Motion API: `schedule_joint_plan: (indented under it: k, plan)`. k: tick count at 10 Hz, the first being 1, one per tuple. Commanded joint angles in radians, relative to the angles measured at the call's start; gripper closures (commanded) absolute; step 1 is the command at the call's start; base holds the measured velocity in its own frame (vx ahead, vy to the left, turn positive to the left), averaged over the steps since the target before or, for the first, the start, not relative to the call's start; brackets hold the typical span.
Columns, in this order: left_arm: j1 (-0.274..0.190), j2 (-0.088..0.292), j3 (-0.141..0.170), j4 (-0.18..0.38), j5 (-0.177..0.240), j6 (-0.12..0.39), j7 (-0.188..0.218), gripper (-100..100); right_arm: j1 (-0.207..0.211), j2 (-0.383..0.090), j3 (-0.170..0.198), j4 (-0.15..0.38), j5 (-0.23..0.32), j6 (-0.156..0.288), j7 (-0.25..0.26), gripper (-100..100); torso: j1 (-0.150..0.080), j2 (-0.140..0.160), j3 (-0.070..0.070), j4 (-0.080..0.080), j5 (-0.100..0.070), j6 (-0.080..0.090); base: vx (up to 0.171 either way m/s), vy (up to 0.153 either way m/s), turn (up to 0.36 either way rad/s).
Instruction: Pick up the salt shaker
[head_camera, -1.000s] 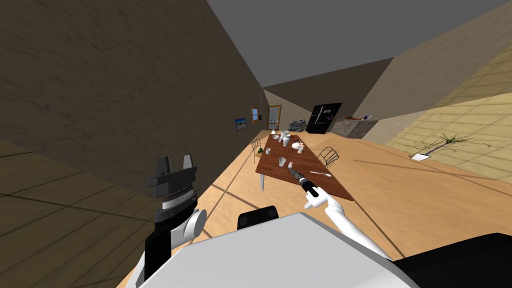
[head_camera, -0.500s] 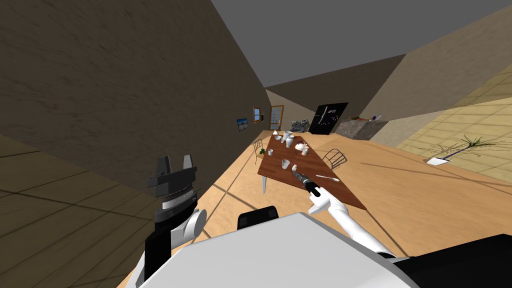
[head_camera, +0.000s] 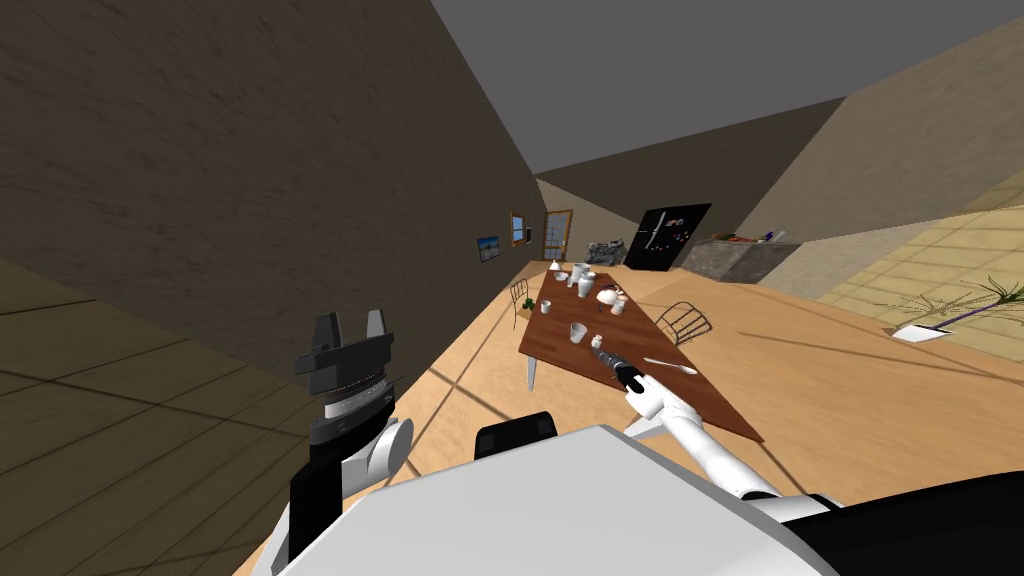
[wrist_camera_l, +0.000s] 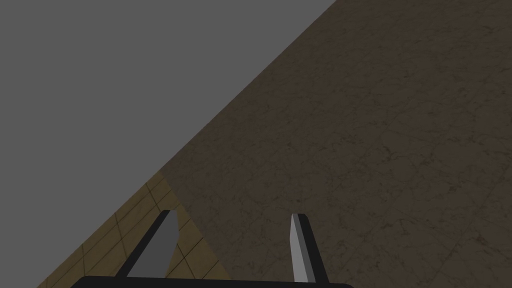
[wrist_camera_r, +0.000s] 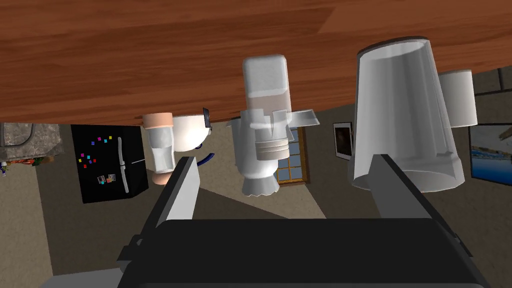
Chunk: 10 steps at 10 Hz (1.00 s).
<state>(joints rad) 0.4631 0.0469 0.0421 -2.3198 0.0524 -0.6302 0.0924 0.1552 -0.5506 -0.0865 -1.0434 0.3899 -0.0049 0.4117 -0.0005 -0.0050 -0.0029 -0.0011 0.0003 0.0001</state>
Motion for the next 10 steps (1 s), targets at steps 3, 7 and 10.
schedule_joint_plan:
  k: [3,7,10]
  plan:
    - [0.000,0.000,0.000,0.000,0.000,0.000,0.000,0,-0.017,-0.021,0.001,0.070,0.022,0.033,0.023,-100,0.000,-0.001,0.000,0.000,0.000,0.000,0.076,-0.012,0.073]
    - [0.000,0.000,0.000,0.000,0.000,0.000,0.000,0,-0.042,-0.054,0.006,0.160,0.050,0.074,0.048,-100,0.000,-0.002,-0.001,0.000,0.000,0.000,0.096,-0.008,0.098]
    - [0.000,0.000,0.000,0.000,0.000,0.000,0.000,0,-0.088,-0.013,-0.031,0.182,0.080,0.086,0.066,-100,0.001,0.003,0.002,0.001,0.000,0.000,0.002,-0.025,0.036]
